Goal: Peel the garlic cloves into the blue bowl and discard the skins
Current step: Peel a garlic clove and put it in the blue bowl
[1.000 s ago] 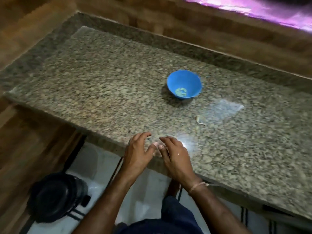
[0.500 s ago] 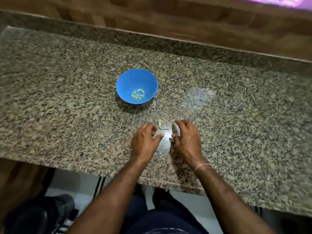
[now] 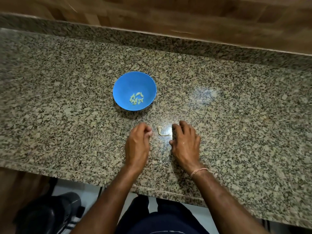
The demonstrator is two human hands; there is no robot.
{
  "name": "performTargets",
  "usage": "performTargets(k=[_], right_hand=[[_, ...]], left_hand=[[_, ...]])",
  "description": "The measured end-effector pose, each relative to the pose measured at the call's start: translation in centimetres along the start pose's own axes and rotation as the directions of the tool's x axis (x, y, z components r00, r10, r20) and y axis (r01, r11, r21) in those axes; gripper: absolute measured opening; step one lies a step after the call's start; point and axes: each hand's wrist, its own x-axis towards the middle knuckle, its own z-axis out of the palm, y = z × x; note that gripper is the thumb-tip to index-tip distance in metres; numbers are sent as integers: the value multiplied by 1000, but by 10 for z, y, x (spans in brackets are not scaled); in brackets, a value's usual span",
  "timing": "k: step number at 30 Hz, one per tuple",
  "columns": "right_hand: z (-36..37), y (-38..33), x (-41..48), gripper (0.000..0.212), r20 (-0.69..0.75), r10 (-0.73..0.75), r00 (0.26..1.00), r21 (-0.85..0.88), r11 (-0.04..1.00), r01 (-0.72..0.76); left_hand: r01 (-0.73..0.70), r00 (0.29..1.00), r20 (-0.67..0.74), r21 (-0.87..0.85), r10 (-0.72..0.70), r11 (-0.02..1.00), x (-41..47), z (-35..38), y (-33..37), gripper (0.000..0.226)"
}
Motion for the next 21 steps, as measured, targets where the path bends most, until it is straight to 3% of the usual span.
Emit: performTargets(k=[5, 9, 11, 13, 16, 21], right_hand=[[-2, 2, 0, 66, 13, -11, 1000, 23, 1000, 11], [-6, 6, -2, 64, 15, -32, 999, 33, 999, 31], [-9, 9, -1, 60, 24, -29, 999, 71, 997, 27], [-10, 13, -1, 53, 23, -20, 1000, 135, 991, 16], [-9, 20, -3, 49, -9, -32, 999, 199, 979, 33], [-2, 25, -12, 48, -29, -24, 999, 283, 959, 32]], left_hand=[[87, 971, -220, -29, -91, 996, 75, -34, 21, 13], [101, 966, -246, 72, -81, 992, 97, -42, 30, 25], [28, 964, -267, 70, -9, 997, 80, -35, 34, 26], [-44, 982, -181, 32, 49, 999, 51, -17, 34, 24], [42, 999, 33, -36, -40, 998, 22, 18, 27, 34], [83, 994, 72, -49, -79, 995, 23, 36, 20, 19]])
